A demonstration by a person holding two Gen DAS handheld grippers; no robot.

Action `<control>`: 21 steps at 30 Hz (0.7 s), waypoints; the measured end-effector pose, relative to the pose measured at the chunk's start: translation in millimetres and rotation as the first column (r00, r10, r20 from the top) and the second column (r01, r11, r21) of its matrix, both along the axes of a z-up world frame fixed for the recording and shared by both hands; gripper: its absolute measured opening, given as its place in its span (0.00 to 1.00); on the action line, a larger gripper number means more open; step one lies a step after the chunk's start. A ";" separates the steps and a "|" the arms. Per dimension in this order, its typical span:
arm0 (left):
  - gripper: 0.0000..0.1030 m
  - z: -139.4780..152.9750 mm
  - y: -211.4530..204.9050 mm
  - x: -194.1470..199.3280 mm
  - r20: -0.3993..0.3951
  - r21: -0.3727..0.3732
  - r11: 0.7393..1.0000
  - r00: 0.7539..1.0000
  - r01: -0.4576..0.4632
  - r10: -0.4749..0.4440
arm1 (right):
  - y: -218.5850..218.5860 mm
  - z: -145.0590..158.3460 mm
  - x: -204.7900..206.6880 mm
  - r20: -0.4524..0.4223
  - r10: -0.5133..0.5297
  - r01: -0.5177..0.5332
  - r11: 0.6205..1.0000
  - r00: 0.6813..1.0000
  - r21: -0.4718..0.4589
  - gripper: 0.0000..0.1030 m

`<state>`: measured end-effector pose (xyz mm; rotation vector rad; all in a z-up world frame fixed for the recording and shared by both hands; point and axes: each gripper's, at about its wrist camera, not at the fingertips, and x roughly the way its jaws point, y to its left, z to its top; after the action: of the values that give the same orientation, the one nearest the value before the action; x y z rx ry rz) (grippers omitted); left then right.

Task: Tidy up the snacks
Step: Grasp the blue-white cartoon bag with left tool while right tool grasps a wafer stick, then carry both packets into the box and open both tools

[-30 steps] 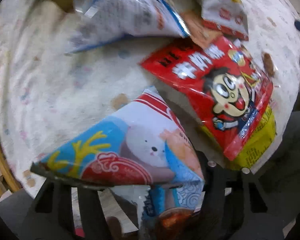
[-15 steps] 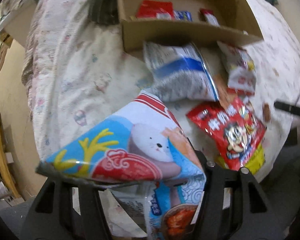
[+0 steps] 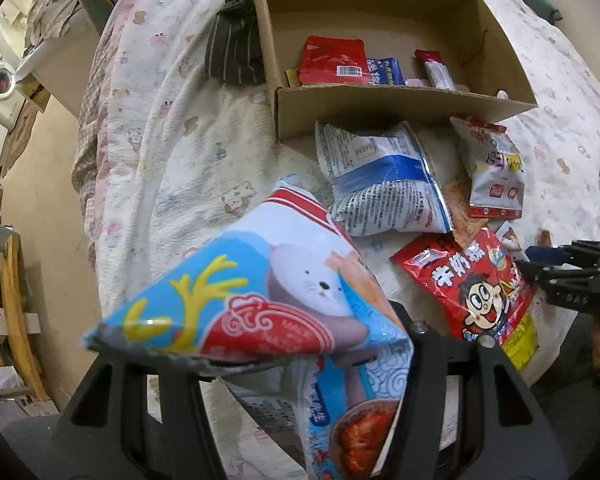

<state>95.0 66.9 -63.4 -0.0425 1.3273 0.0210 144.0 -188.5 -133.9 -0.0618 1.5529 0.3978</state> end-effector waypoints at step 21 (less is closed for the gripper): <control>0.51 37.8 -1.6 8.1 0.090 -0.053 0.999 0.996 -0.015 0.020 | -5.4 77.8 -16.2 0.138 -0.034 0.008 0.982 0.990 0.187 0.18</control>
<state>103.1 65.3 -25.6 -0.0979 1.2368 -0.0006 127.7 -193.9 -56.1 0.0706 1.3709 0.5101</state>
